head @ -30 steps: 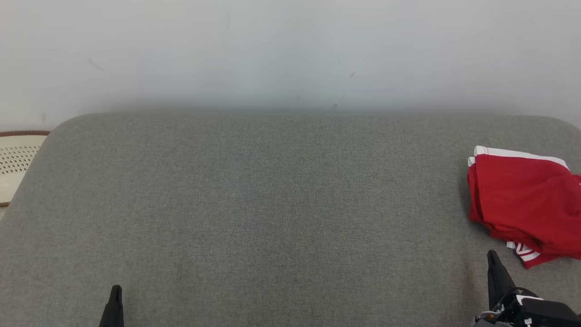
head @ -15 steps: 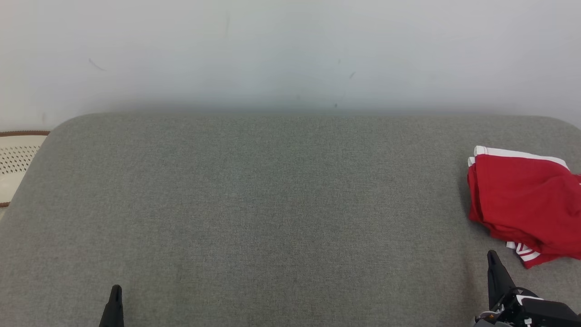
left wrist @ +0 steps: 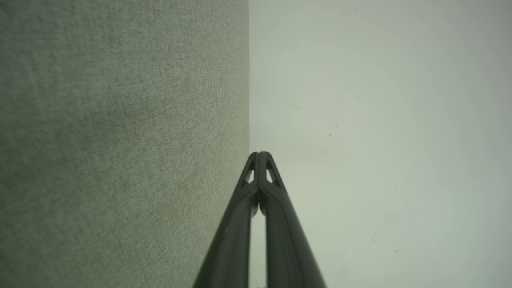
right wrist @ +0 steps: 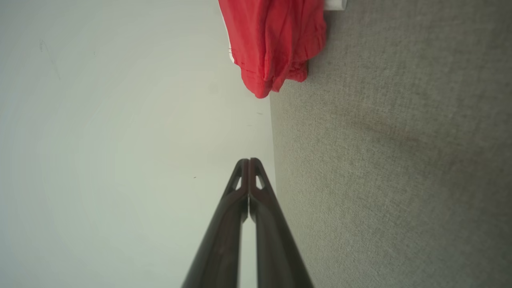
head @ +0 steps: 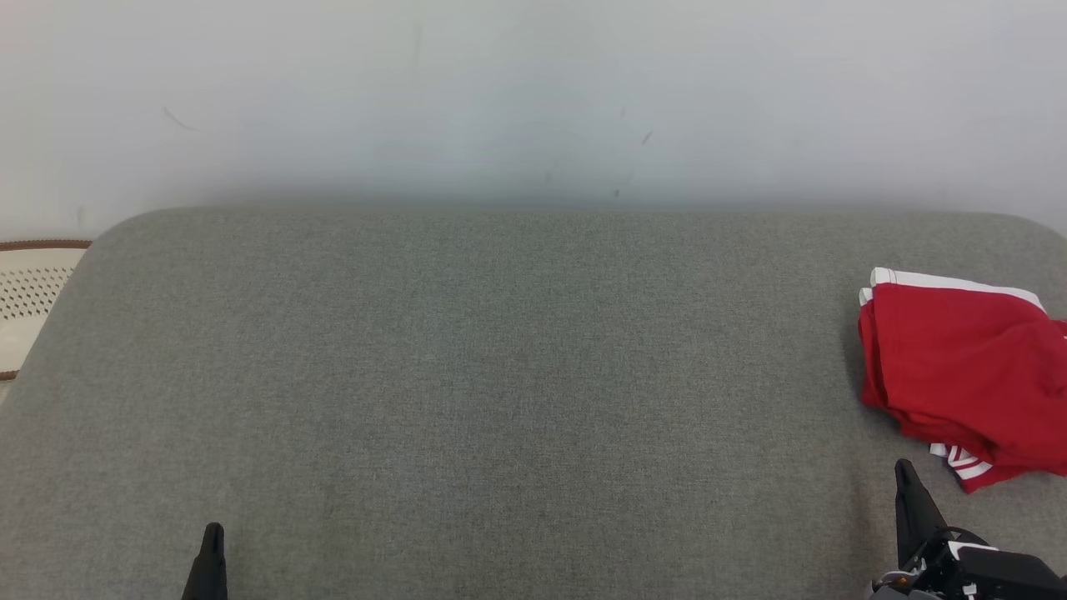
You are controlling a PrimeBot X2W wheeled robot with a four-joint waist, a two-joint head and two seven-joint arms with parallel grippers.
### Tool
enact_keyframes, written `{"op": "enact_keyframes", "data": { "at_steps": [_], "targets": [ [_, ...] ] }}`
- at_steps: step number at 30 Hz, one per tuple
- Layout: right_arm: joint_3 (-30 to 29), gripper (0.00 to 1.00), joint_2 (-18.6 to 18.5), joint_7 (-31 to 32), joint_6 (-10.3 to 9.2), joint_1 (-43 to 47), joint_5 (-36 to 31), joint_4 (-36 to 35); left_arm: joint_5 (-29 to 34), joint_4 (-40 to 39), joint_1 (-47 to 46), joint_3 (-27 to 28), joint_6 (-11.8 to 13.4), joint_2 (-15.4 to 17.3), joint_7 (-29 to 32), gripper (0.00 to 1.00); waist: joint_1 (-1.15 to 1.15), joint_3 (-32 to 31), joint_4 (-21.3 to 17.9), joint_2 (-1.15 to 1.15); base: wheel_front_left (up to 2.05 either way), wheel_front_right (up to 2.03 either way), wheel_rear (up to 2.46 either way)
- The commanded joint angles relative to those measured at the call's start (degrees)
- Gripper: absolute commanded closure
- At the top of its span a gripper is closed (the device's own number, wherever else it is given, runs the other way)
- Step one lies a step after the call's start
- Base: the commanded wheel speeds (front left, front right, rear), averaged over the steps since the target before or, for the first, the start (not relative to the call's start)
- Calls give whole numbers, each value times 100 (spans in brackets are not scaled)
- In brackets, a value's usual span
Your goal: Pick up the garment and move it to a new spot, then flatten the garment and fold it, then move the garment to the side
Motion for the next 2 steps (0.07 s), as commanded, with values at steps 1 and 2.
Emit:
{"op": "enact_keyframes", "data": {
  "at_steps": [1,2],
  "targets": [
    [3,100,13,3,2,-48,17,-8,-21,-18,-22,9,-10,31,14,100,0,0,0,0,0,0,0],
    [3,100,13,3,2,-48,17,-8,-21,-18,-22,9,-10,30,14,100,0,0,0,0,0,0,0]
  ]
}}
